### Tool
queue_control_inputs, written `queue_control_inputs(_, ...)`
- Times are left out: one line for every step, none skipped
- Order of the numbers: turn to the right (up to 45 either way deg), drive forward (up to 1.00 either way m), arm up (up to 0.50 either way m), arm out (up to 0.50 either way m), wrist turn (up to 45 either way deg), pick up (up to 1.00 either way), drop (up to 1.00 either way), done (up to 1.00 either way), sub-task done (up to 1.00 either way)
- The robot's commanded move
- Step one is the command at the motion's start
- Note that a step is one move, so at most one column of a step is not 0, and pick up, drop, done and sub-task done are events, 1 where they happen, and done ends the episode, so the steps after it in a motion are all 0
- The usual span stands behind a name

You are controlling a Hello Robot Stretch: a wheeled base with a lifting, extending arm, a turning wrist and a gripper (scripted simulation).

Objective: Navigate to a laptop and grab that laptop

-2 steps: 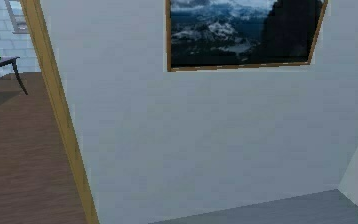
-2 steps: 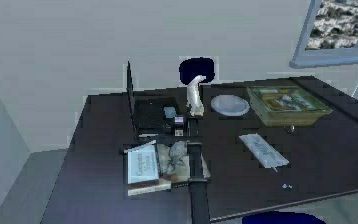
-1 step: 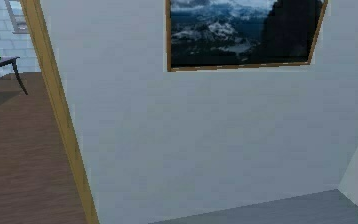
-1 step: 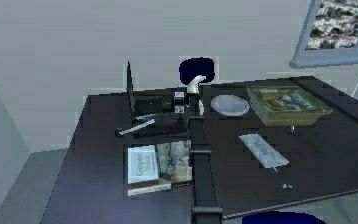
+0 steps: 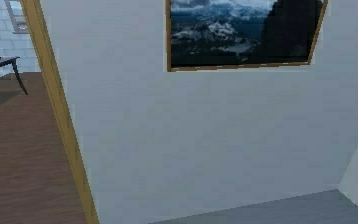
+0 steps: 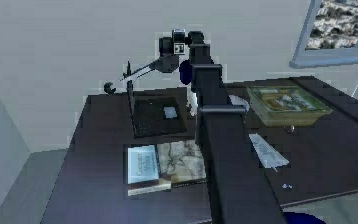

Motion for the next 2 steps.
queue_control_inputs(0.0, 0.00, 0.00, 0.00, -45.0, 0.00, 0.00, 0.00, 0.00)
queue_control_inputs(0.0, 0.00, 0.00, 0.00, -18.0, 0.00, 0.00, 0.00, 0.00)
